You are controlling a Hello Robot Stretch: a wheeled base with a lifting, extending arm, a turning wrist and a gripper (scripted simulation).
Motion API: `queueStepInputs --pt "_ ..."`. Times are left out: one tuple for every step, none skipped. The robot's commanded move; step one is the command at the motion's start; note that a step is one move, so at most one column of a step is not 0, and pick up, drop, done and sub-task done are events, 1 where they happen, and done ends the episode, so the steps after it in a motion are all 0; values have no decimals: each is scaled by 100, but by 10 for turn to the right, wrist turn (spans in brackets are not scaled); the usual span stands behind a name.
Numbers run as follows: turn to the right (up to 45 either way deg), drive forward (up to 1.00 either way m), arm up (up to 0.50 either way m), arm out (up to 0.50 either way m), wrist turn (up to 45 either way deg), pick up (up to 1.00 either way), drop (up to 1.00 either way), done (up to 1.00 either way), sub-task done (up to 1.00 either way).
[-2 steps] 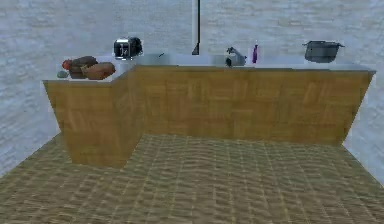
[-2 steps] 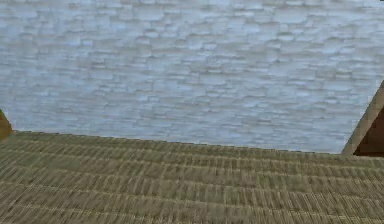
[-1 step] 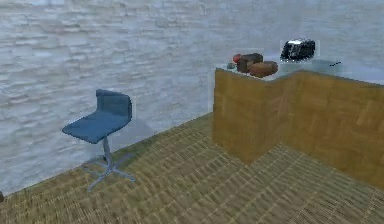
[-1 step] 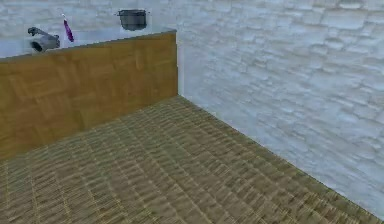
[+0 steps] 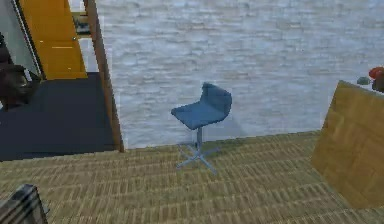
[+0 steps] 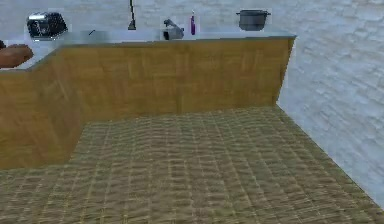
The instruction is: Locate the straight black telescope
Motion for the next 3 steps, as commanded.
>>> queueStepInputs --pt "0 95 0 0 0 0 0 0 0" --pt "-450 0 0 0 0 0 0 0 0" --pt "-120 0 0 0 0 0 0 0 0"
